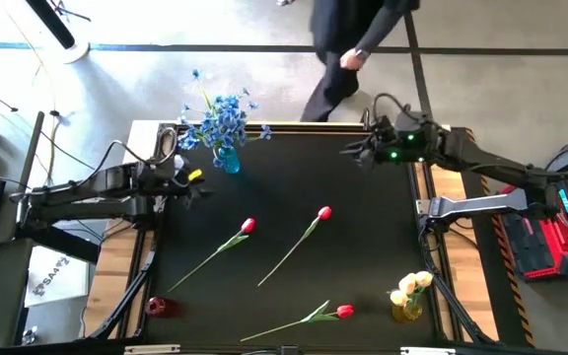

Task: Sort flowers into vase by color
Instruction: Put the top left red tulip into the red vase

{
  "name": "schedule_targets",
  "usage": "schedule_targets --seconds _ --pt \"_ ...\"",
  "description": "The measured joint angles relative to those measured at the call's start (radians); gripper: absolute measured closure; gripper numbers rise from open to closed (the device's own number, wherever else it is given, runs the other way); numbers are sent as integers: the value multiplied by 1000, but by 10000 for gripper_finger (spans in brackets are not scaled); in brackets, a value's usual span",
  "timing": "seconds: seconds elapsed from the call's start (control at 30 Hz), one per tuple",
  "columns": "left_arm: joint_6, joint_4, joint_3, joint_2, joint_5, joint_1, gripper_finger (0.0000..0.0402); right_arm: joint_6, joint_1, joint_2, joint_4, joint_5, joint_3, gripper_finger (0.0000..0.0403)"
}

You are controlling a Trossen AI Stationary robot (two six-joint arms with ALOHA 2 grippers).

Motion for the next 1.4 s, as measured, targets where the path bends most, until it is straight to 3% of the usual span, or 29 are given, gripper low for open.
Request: schedule_targets --seconds 0.33,0.7,1.0,1.4 --pt "-199 -16 21 151 6 -267 115 83 68 5 20 35 -148 226" --pt "-357 151 21 414 -8 -508 118 74 112 83 23 39 -214 226" --pt "-489 266 21 616 -10 -625 119 30 112 90 -5 121 -214 226" --pt "-643 445 21 805 0 -722 154 98 135 90 -44 88 -214 226"
